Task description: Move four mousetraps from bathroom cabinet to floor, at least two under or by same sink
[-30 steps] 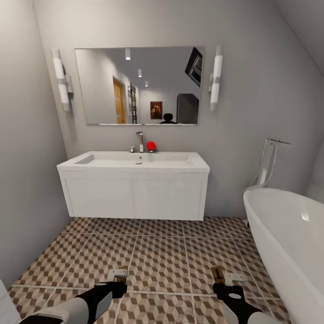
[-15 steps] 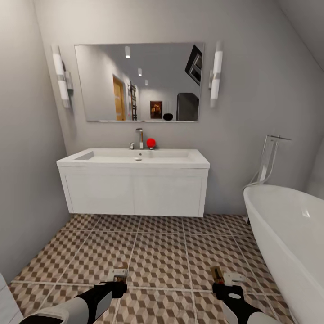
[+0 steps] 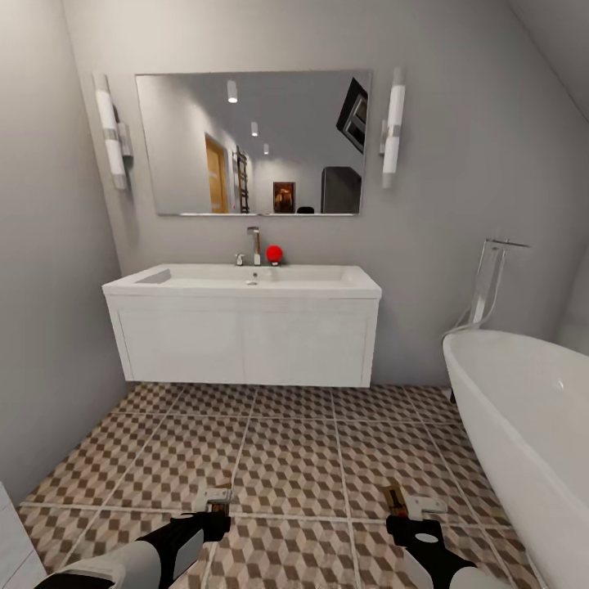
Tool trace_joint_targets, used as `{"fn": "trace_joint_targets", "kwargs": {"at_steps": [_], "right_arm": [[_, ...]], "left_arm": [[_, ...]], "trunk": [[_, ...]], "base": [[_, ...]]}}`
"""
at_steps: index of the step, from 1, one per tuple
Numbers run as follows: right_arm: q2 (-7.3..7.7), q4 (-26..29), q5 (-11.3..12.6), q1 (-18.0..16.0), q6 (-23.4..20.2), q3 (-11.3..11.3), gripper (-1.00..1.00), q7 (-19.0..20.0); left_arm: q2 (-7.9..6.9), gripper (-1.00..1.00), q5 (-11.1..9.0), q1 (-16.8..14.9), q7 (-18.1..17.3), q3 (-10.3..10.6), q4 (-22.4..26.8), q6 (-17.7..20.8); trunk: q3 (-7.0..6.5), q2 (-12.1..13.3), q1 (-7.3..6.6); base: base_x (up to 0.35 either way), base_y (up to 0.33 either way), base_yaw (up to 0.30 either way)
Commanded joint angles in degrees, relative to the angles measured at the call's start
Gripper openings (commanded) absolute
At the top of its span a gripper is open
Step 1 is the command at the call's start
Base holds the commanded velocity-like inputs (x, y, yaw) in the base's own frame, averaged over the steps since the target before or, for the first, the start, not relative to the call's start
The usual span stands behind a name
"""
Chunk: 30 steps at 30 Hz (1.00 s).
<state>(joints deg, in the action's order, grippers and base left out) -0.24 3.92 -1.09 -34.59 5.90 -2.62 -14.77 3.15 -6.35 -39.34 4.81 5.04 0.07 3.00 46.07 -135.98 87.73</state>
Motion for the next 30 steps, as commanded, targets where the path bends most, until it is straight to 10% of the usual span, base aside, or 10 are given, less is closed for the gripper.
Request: {"fn": "trace_joint_targets", "kwargs": {"at_steps": [1, 18, 30], "right_arm": [[-0.02, -0.1, -0.1, 0.0, 0.2, -0.3, -1.00, -0.1], [-0.02, -0.1, -0.1, 0.0, 0.0, -0.3, -1.00, -0.3], [0.04, -0.1, 0.0, 0.0, -0.2, -0.4, -1.00, -0.3]], "left_arm": [[0.02, -1.00, -0.6, 0.0, 0.2, 0.5, 0.0, 0.2], [-0.02, -1.00, -0.6, 0.0, 0.2, 0.5, 0.0, 0.1], [-0.38, -1.00, -0.6, 0.0, 0.2, 0.5, 0.0, -0.3]], "trunk": [[0.24, -0.4, 0.21], [3.30, -7.3, 3.95], [3.91, -7.3, 4.00]], "base": [[0.000, 0.000, 0.000], [0.000, 0.000, 0.000], [0.000, 0.000, 0.000]]}}
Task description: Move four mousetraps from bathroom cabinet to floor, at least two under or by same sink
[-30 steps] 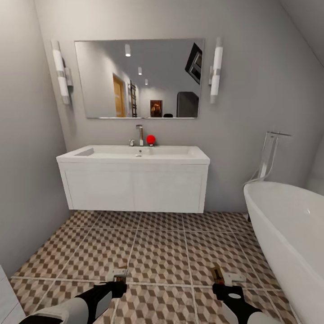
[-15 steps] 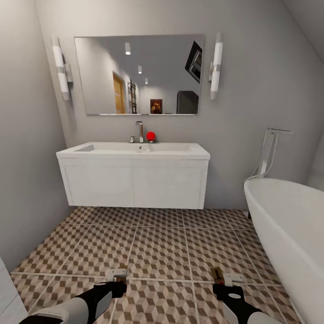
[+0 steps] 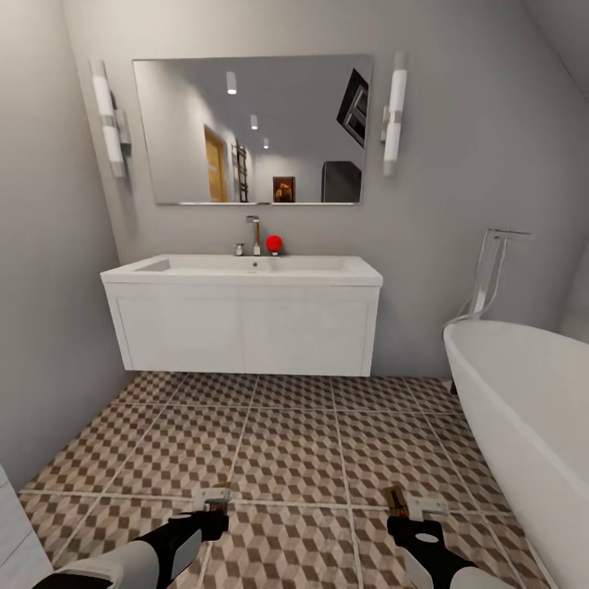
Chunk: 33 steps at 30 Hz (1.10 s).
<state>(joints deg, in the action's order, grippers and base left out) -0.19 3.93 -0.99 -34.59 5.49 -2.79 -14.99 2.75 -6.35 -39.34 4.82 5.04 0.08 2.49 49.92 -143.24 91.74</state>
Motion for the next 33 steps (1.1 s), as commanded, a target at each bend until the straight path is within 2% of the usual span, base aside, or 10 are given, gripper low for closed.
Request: {"fn": "trace_joint_targets", "kwargs": {"at_steps": [1, 33], "right_arm": [[-0.01, -0.1, -0.1, 0.0, 0.2, -0.3, -1.00, -0.1], [0.27, -0.1, -0.1, 0.0, 0.4, -0.6, -1.00, 0.0]], "left_arm": [[0.01, -1.00, -0.6, 0.0, 0.2, 0.5, 0.0, 0.2], [-0.36, -1.00, -0.9, 0.0, 0.3, 0.5, 0.0, -0.1]], "trunk": [[0.13, 0.0, -0.01], [3.12, 0.0, -0.01]], "base": [[0.000, 0.000, 0.000], [0.000, 0.000, 0.000]]}}
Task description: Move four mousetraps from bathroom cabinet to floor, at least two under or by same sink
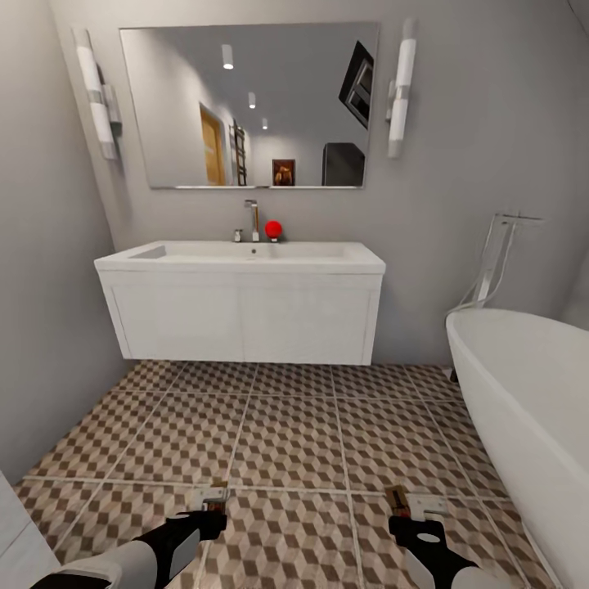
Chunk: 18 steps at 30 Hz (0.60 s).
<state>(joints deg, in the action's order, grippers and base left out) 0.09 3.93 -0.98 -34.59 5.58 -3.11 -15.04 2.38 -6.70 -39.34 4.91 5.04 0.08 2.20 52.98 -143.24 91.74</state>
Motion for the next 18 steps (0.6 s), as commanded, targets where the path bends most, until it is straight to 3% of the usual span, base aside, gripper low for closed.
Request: {"fn": "trace_joint_targets", "kwargs": {"at_steps": [1, 18], "right_arm": [[0.03, -0.1, -0.1, 0.0, 0.3, -0.3, -1.00, 0.0], [0.21, 0.0, 0.3, 0.0, 0.2, -0.4, -1.00, 0.1]], "left_arm": [[0.03, -1.00, -0.6, 0.0, 0.2, 0.5, 0.0, 0.2], [0.25, -1.00, -0.5, 0.0, 0.2, 0.6, 0.0, 0.3]], "trunk": [[0.15, 0.0, -0.02], [1.56, 0.0, 0.01]], "base": [[0.000, 0.000, 0.000], [0.000, 0.000, 0.000]]}}
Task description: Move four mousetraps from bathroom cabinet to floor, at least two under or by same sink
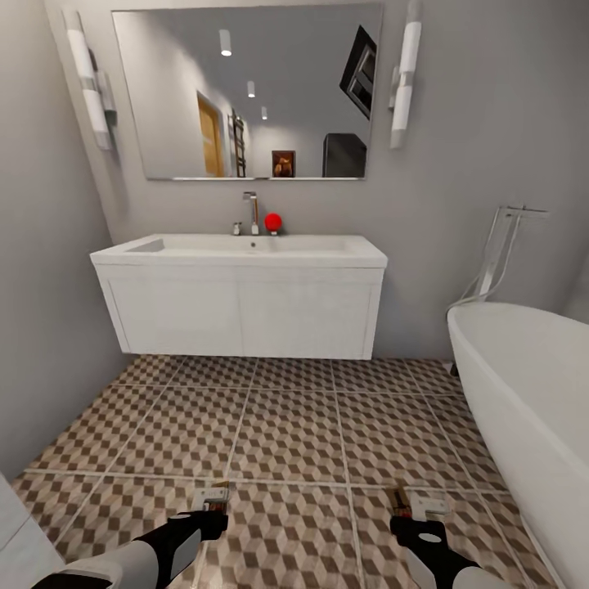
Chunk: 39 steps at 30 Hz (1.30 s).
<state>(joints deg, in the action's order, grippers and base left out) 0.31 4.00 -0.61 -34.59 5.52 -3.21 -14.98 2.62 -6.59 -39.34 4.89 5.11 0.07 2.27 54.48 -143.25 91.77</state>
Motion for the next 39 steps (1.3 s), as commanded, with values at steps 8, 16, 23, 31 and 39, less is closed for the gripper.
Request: {"fn": "trace_joint_targets", "kwargs": {"at_steps": [8, 16, 23, 31, 39], "right_arm": [[0.01, 0.0, 0.0, 0.0, 0.3, -0.3, -1.00, 0.0], [-0.16, 0.0, 0.0, 0.0, 0.5, -0.3, -1.00, 0.0], [-0.22, 0.0, 0.0, 0.0, 0.5, -0.1, -1.00, -0.1], [-0.23, 0.0, 0.0, 0.0, 0.5, 0.0, -1.00, -0.1], [-0.22, 0.0, 0.0, 0.0, 0.5, 0.0, -1.00, -0.1]], "left_arm": [[0.08, -1.00, -0.5, 0.0, 0.1, 0.5, 0.0, 0.2], [0.04, -1.00, -0.5, 0.0, 0.1, 0.5, 0.0, 0.2], [0.02, -1.00, -0.4, 0.0, 0.1, 0.5, 0.0, 0.2], [0.00, -1.00, -0.5, 0.0, 0.1, 0.5, 0.0, 0.2], [-0.02, -1.00, -0.5, 0.0, 0.1, 0.5, 0.0, 0.2]], "trunk": [[1.86, -0.1, 0.19], [3.63, -0.2, 0.40], [4.74, -0.3, 0.52], [4.74, -0.3, 0.52], [6.51, -0.4, 0.73]], "base": [[0.000, 0.000, 0.000], [0.000, 0.000, 0.000], [0.000, 0.000, 0.000], [0.000, 0.000, 0.000], [0.000, 0.000, 0.000]]}}
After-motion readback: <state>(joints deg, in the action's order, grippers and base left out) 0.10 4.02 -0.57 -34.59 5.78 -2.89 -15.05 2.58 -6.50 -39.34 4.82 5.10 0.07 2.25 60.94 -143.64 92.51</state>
